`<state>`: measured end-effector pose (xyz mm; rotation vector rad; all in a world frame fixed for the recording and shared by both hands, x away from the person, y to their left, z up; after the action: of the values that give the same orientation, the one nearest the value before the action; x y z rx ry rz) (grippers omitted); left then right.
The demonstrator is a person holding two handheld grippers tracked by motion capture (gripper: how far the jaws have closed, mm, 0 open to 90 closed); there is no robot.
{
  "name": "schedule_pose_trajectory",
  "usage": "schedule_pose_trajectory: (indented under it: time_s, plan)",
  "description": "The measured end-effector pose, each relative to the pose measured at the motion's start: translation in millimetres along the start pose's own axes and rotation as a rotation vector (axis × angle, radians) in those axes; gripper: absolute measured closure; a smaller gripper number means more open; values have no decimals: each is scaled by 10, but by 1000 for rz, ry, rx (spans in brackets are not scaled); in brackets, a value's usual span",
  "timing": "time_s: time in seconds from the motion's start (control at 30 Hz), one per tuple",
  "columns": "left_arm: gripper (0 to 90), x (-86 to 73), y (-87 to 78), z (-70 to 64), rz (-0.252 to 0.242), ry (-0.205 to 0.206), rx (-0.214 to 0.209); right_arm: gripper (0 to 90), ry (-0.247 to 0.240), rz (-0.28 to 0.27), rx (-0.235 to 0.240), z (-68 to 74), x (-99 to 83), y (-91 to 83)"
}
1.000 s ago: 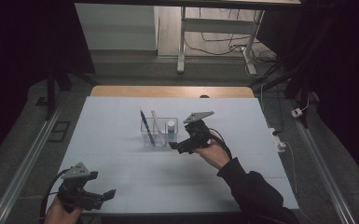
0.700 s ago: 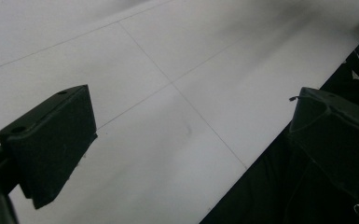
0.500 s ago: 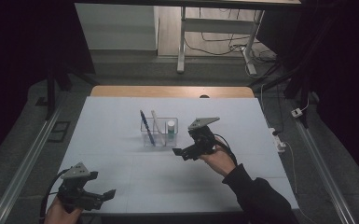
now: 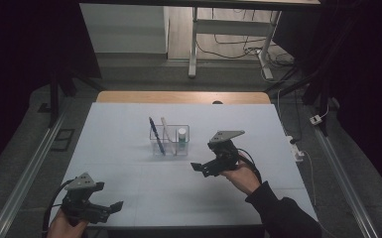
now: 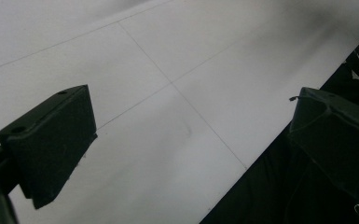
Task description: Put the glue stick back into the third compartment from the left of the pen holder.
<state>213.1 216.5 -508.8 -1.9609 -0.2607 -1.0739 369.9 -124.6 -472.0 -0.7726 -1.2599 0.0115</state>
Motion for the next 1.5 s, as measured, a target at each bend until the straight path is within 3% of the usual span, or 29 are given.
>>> schedule_pose_trajectory:
  time_s: [0.47, 1.5]
  plan:
    - [2, 0, 3, -3, 1, 1, 2, 0, 18, -6, -17, 7, -181, -297]
    - [1, 1, -1, 5, -3, -8, 2, 0, 85, -5, -126, -125, -612, -1001]
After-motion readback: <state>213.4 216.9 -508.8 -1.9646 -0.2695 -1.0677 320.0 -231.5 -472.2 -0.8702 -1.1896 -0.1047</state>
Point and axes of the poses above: each handheld gripper's, and its own axes: y roughly forward along the jaws, x roughly out of its top, z roughly to its left, the point moved 4 cm from there along y, roughly forward along the jaws, and after that the axes turned 7 degrees about -z, right-handed, at the moved point
